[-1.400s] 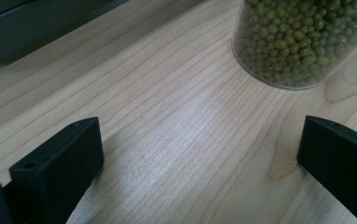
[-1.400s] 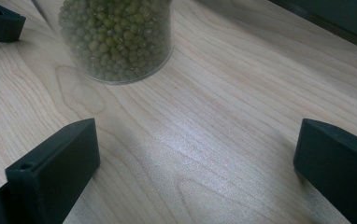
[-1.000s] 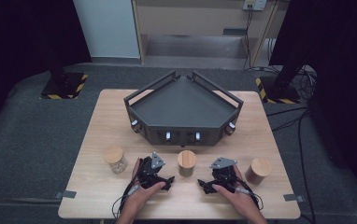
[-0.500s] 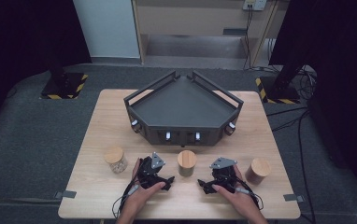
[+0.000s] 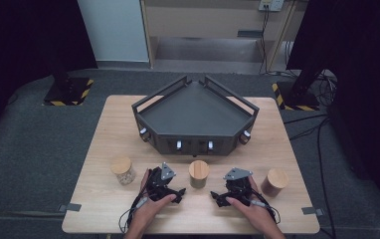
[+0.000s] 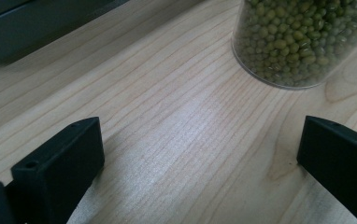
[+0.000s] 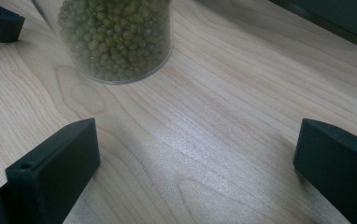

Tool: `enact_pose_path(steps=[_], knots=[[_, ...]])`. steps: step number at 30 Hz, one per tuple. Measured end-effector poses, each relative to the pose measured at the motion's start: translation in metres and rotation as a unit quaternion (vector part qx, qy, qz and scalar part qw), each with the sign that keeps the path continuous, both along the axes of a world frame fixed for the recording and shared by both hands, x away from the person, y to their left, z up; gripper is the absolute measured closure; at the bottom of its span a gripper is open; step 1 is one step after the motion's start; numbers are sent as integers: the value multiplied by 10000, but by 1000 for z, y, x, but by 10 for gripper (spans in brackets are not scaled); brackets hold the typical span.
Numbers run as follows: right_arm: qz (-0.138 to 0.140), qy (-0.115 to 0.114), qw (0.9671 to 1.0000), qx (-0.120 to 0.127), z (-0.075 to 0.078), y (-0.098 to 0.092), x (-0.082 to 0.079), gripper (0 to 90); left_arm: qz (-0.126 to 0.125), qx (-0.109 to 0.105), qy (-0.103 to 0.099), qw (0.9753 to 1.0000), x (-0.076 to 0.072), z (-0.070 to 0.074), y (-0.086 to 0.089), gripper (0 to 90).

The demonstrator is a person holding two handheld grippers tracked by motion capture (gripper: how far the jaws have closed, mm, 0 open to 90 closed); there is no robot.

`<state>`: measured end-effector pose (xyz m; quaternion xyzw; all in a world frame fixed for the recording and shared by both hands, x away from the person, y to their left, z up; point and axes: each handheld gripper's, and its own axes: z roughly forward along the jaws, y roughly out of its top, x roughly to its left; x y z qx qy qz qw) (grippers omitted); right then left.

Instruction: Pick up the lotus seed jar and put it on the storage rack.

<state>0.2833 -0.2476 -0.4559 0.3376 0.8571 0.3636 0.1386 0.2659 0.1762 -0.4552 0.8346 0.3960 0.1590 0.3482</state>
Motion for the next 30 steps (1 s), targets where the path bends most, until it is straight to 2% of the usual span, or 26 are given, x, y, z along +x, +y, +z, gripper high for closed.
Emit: enact_pose_path(steps=[10,17,19,30], knots=[[-2,0,10000,1,0,0,0,7,-36,4,-3,10000,-4,3,2,10],[-5,0,10000,0,0,0,0,7,-29,27,-147,9999,-9,10,3,15],[-4,-1,10000,-1,0,0,0,7,31,-45,-185,9998,-11,13,5,15],[-5,-1,10000,-1,0,0,0,7,-51,-8,-237,9997,-13,30,6,14]])
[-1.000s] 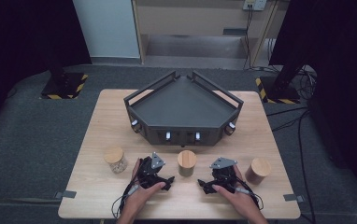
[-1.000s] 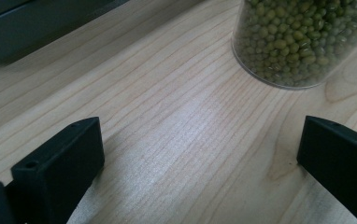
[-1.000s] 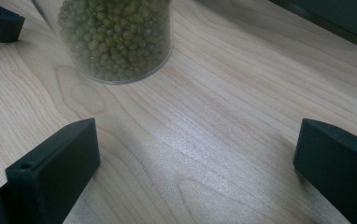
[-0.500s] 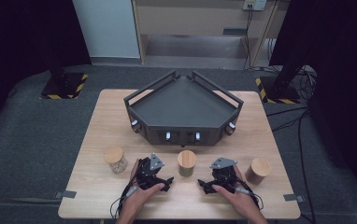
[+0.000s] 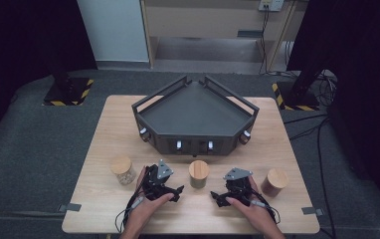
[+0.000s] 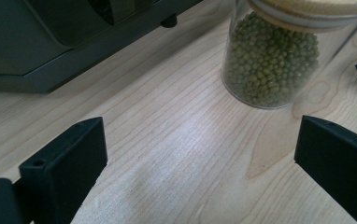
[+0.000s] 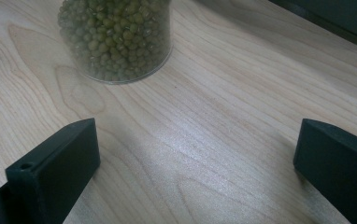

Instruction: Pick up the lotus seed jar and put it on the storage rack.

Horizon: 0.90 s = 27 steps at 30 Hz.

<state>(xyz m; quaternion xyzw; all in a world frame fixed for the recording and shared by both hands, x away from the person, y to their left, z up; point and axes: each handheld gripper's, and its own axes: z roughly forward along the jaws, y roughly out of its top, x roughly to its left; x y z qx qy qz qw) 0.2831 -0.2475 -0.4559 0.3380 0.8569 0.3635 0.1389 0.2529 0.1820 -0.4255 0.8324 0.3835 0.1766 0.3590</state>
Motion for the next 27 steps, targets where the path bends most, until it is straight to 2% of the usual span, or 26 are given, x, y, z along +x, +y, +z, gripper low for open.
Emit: enact_pose_path(steps=[6,20,27], knots=[[-2,1,10000,0,0,0,0,7,-74,37,-29,10000,0,6,1,14],[-11,0,10000,-1,0,0,0,7,-66,155,-100,9998,-2,18,4,17],[-12,0,10000,-1,0,0,0,7,-54,115,-111,9999,-3,24,9,19]])
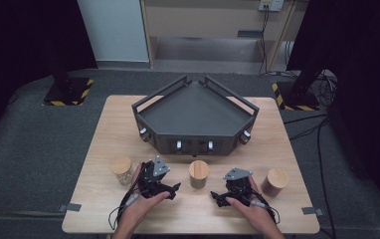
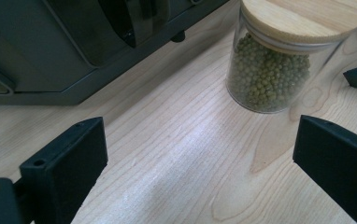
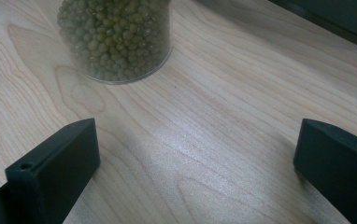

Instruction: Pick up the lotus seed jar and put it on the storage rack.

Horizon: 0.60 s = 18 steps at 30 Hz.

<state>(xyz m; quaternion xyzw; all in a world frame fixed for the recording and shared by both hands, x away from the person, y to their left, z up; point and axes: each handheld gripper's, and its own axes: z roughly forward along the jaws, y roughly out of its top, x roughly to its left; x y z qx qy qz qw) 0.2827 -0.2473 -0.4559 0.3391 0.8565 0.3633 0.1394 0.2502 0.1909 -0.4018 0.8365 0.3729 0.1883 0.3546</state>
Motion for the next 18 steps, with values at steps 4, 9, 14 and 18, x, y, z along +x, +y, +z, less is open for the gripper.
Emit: enact_pose_path(steps=[4,9,14,18], knots=[[-1,0,10000,0,0,0,0,7,4,-6,-16,10000,0,4,3,19],[-2,0,10000,0,0,0,0,7,37,-28,-31,10000,-1,8,7,19],[-3,1,10000,0,0,0,0,7,41,-22,-36,10000,-1,13,11,19],[-2,0,10000,1,0,0,0,7,63,-39,-71,9999,-1,17,14,19]])
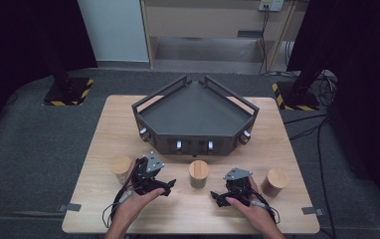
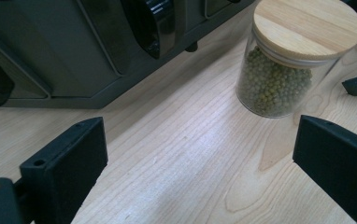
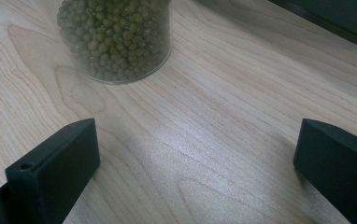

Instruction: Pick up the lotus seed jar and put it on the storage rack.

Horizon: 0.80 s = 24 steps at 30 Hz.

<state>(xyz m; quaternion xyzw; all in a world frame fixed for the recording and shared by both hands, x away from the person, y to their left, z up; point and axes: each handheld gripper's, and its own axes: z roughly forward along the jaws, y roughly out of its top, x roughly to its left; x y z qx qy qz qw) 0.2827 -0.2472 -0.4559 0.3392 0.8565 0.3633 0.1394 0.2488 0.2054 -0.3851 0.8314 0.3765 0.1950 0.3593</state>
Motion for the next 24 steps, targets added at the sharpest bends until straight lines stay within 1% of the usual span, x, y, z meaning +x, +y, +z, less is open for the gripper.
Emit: enact_pose_path(steps=[2,7,10,16,17,24], knots=[[-1,1,10000,0,0,0,0,7,16,-30,-22,10000,-1,2,2,19],[-2,0,10000,0,0,0,0,7,19,-24,-32,10000,0,6,6,19],[-2,0,10000,0,0,0,0,7,34,-22,-73,10000,-1,9,8,19],[-3,0,10000,0,0,0,0,7,105,-6,-137,9999,-5,14,14,19],[-3,-1,10000,0,0,0,0,7,134,-18,-151,9998,-6,16,18,19],[-5,1,10000,1,0,0,0,7,217,-21,-161,9996,-7,19,26,19]])
